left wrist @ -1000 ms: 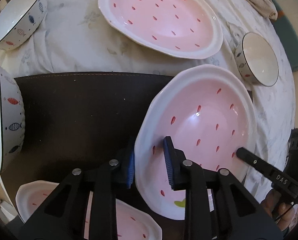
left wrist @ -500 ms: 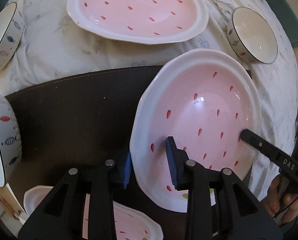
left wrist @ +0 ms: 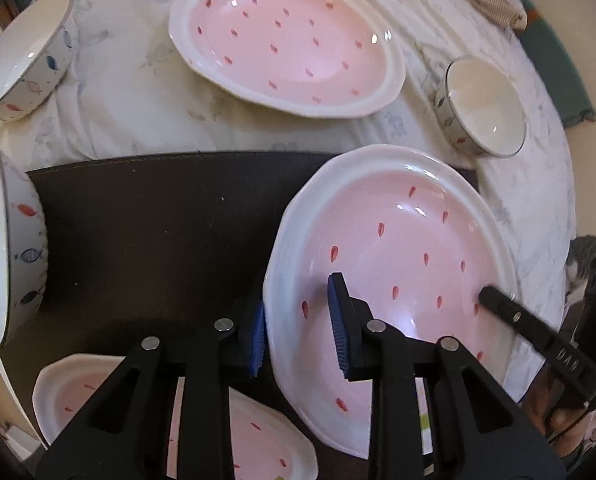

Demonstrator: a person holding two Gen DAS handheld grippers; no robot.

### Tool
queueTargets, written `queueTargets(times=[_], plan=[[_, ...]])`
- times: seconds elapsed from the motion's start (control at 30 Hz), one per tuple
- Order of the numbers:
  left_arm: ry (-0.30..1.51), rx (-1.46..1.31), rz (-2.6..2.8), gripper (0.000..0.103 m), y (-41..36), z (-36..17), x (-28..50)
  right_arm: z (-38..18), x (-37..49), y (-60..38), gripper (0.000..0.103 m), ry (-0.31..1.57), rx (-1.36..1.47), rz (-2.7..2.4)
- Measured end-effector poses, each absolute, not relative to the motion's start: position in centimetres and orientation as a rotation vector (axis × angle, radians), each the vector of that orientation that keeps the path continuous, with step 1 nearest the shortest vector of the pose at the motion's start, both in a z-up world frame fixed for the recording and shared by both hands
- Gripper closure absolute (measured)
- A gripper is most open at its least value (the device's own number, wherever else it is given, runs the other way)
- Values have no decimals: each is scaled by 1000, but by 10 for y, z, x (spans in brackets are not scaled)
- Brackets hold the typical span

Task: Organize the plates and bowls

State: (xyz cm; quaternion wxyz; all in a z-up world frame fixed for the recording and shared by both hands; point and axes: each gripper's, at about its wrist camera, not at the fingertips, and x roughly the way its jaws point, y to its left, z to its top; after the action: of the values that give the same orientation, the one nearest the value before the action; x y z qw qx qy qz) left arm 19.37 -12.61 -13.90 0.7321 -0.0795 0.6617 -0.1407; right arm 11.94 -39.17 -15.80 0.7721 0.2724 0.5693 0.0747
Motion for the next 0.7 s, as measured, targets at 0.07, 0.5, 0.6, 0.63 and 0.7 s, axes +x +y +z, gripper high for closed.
queueTargets(times=[0.07,0.5,0.6,0.63,0.7], plan=[[1443,-163,-307,79,-123,-133,191,-156,114,-389,91,1229,590,169],[1386,-171,-307,79,-97,-91,150,-123,86,-372,91,1163,539,235],[1375,-162,-305,79,-93,-85,140,-116,76,-364,91,1158,529,248],[1375,-165,-302,79,-87,-83,135,-115,73,-361,91,1155,528,254],[1375,-172,-296,79,-82,-83,128,-112,68,-355,91,1153,523,269]])
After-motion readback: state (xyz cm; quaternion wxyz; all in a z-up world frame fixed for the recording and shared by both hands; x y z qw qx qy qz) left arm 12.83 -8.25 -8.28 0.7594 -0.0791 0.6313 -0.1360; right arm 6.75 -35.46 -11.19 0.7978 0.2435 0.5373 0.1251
